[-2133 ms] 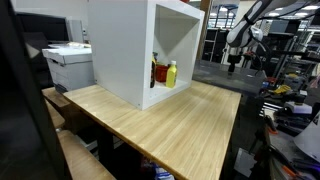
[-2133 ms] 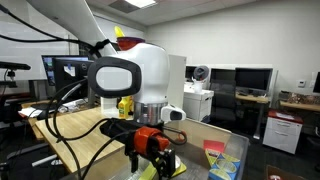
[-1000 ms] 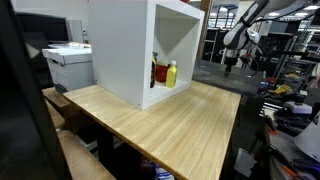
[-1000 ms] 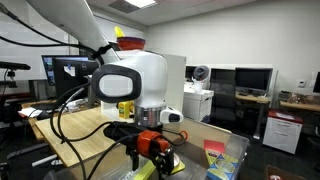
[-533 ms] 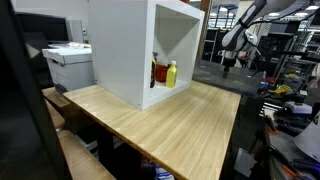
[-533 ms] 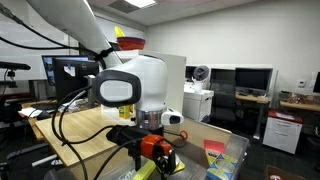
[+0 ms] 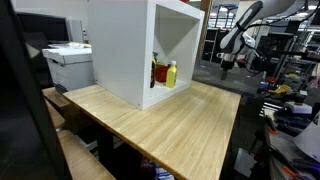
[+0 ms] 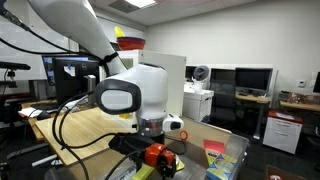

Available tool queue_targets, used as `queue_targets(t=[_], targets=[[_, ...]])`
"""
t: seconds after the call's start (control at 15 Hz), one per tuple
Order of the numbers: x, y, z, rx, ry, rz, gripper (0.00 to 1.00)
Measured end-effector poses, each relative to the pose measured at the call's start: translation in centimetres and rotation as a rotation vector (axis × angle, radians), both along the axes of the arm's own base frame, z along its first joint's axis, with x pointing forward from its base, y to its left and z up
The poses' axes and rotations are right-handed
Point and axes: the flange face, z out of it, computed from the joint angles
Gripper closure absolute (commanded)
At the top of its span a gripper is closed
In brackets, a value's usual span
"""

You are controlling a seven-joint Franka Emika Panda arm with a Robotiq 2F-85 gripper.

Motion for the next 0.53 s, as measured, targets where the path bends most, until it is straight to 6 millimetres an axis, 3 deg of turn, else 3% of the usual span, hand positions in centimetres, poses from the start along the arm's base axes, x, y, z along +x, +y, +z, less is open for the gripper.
queue_targets(t=[0.53], targets=[[0.73, -0.45, 0.41, 0.005, -0.032, 0.038, 0.00]])
